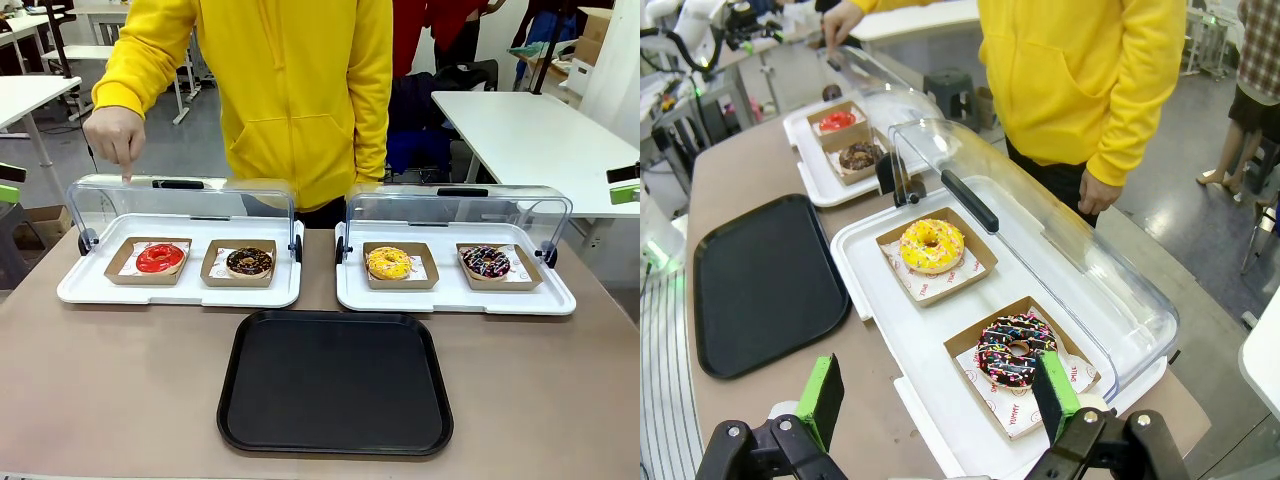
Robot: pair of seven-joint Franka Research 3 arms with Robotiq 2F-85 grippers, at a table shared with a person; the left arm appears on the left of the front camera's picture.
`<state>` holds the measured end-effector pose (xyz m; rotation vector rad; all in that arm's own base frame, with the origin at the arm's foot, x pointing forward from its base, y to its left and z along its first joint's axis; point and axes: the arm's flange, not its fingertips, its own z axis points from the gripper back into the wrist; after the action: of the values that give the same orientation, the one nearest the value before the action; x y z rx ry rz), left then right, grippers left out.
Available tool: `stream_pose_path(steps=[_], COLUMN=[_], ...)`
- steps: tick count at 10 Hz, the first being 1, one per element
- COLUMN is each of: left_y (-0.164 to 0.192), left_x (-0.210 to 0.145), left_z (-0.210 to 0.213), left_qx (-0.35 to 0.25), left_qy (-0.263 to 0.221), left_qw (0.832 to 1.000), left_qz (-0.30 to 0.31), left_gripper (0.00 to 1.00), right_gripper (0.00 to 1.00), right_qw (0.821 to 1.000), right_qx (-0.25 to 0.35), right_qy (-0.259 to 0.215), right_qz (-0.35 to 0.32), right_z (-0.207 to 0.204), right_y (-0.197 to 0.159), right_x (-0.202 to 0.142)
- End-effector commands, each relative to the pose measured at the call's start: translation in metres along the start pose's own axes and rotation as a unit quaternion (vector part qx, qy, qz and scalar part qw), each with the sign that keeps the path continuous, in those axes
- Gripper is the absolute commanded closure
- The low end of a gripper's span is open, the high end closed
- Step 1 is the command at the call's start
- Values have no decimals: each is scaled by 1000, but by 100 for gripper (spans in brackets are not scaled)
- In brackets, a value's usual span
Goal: Move the first donut from the left to the tray.
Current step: Pick up the Paper togo box containing the Donut indicated by the person and place it on the Handle tray.
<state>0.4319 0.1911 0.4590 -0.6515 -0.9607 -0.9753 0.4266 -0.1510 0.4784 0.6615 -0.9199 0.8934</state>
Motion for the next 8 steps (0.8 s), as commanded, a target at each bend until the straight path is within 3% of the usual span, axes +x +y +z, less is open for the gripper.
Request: stream_pose_path(steps=[1,6,8], left_y=[0,0,-5], left_x=[2,0,18], left_z=[0,0,-20], left_qx=[-1,0,-16], left_qy=[-11,0,79], left_qw=[1000,1000,996], left_qz=[-3,0,-26], left_gripper=[0,0,0], right_gripper=[0,0,0], right_qw=[1000,1000,1000], right_qx=[0,0,0], right_qy=[-14,-14,-14], right_qz=[4,4,4], right_z=[-1,-1,-1], right_y=[-2,-2,-2], right_x=[2,2,2])
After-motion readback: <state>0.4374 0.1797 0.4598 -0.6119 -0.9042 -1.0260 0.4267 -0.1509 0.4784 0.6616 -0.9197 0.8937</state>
